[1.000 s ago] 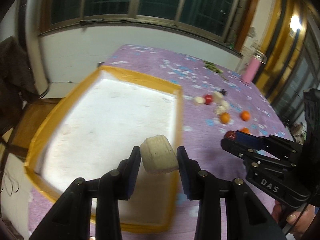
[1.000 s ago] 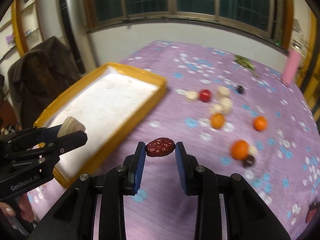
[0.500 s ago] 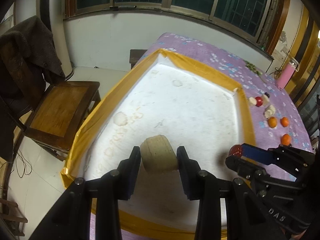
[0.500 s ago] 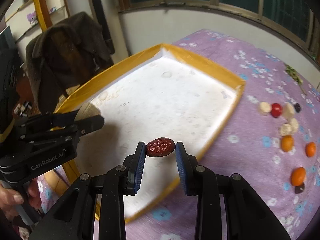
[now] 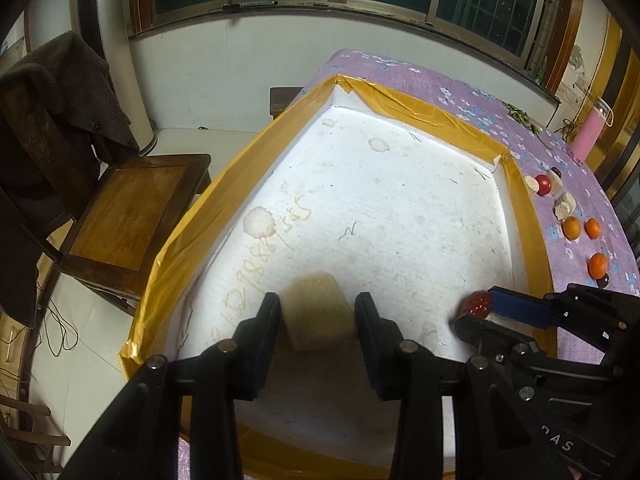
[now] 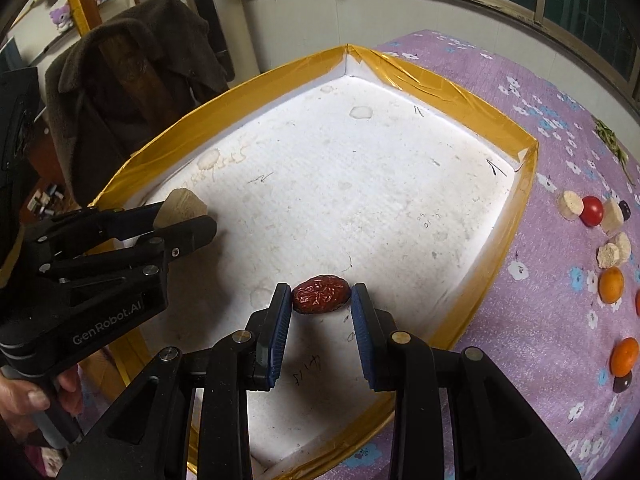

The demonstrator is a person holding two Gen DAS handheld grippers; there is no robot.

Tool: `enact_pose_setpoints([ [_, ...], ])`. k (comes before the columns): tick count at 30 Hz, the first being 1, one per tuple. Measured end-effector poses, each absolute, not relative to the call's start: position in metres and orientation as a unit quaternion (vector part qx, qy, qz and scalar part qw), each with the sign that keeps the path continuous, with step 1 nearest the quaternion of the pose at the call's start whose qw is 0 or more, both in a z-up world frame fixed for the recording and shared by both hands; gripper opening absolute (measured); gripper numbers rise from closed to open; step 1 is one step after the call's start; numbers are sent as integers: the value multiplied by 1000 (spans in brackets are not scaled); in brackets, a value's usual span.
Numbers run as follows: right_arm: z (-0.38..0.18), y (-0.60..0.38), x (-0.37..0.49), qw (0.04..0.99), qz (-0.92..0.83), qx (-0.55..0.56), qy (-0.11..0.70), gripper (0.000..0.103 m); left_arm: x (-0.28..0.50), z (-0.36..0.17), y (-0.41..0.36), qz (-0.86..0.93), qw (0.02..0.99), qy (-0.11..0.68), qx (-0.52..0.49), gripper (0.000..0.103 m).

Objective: Organize fruits
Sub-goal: 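Open both grippers to drop the cube and date into the tray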

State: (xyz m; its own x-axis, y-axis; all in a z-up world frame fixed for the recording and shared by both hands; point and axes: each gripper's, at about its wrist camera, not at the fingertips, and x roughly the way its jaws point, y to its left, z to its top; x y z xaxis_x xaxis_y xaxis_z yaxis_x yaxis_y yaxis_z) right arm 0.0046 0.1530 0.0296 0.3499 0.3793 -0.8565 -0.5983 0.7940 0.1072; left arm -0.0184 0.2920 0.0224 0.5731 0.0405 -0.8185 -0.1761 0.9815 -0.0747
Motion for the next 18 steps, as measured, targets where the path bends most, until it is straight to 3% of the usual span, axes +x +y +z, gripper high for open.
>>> enact_pose_setpoints([
  [5,33,154,1,815,302,-116,481,36,-27,31,293,82,891,441,-66,65],
  [13,60,125,-20,835,297,-104,452,38,-49,42,300,119,894,425,-80,75],
  [16,71,108,-30,848,288,-99,435,43,-53,48,292,121,897,416,-86,78],
  [18,77,95,-35,855,279,-95,427,51,-53,53,283,120,900,410,-86,83],
])
